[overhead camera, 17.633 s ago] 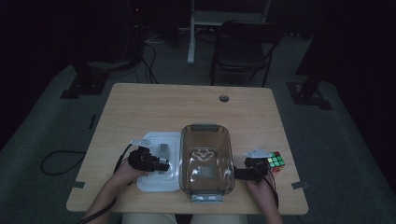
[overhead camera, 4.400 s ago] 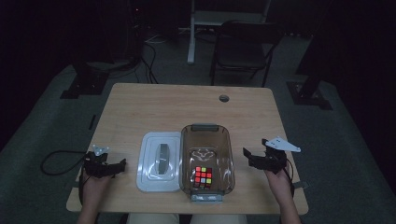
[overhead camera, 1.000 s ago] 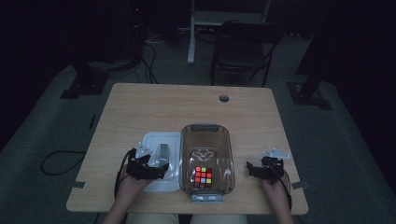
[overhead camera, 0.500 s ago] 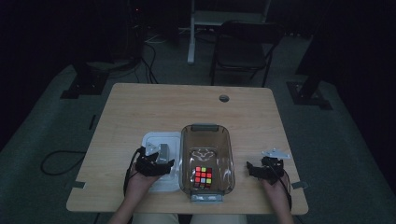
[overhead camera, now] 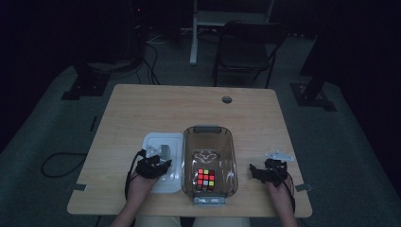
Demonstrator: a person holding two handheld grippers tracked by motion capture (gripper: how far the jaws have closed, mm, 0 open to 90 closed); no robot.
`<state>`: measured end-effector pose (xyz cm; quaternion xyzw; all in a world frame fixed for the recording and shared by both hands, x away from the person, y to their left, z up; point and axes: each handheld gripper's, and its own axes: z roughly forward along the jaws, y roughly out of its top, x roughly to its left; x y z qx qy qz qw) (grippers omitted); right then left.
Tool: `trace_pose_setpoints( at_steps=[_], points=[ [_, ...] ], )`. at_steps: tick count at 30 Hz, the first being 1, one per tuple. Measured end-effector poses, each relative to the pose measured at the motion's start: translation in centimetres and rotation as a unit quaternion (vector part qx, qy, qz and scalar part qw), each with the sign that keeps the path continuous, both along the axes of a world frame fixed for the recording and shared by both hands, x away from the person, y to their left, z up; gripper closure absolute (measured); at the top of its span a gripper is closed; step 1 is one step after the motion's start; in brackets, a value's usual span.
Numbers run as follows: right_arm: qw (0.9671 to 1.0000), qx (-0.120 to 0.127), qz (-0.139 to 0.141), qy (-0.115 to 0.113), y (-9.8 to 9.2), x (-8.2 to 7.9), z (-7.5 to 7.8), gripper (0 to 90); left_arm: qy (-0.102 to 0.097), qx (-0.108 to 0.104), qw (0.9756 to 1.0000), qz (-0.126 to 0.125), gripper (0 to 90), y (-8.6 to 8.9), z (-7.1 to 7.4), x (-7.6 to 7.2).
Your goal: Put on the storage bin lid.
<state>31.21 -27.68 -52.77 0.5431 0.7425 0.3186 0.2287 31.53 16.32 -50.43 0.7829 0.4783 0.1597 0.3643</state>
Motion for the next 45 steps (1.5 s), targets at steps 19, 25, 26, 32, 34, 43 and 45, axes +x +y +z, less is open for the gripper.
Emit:
trace_pose_setpoints(
  at_steps=[19, 25, 26, 32, 34, 43, 45],
  points=[
    [0.9990, 0.018, 0.039, -0.008, 1.2, -0.6, 0.4, 11.8, -0.018, -0.021, 0.9994, 0.022, 69.5, 3.1, 2.2, -0.6],
    [0.9949, 0.025, 0.095, -0.022, 3.2, -1.0, 1.0, 11.8, -0.020, -0.029, 0.9992, 0.021, 69.6, 4.0, 3.3, -0.8],
    [0.9940, 0.027, 0.104, -0.021, 3.5, -1.1, 1.0, 11.8, -0.019, -0.031, 0.9991, 0.020, 69.6, 4.1, 3.5, -0.8],
    [0.9867, 0.027, 0.158, -0.025, 5.3, -1.4, 0.6, 11.8, -0.024, -0.044, 0.9985, 0.021, 69.6, 4.7, 4.9, -1.2],
    [0.9843, 0.030, 0.172, -0.025, 5.7, -1.5, 0.6, 11.8, -0.027, -0.050, 0.9982, 0.018, 69.6, 4.8, 5.3, -1.3],
    [0.9827, 0.009, 0.184, -0.019, 6.7, -1.7, 0.3, 12.8, -0.033, -0.057, 0.9976, 0.019, 69.6, 5.6, 6.4, -1.3],
    [0.9825, 0.000, 0.185, -0.023, 7.1, -1.7, 0.3, 12.8, -0.036, -0.060, 0.9974, 0.021, 69.6, 5.8, 6.7, -1.3]
  ],
)
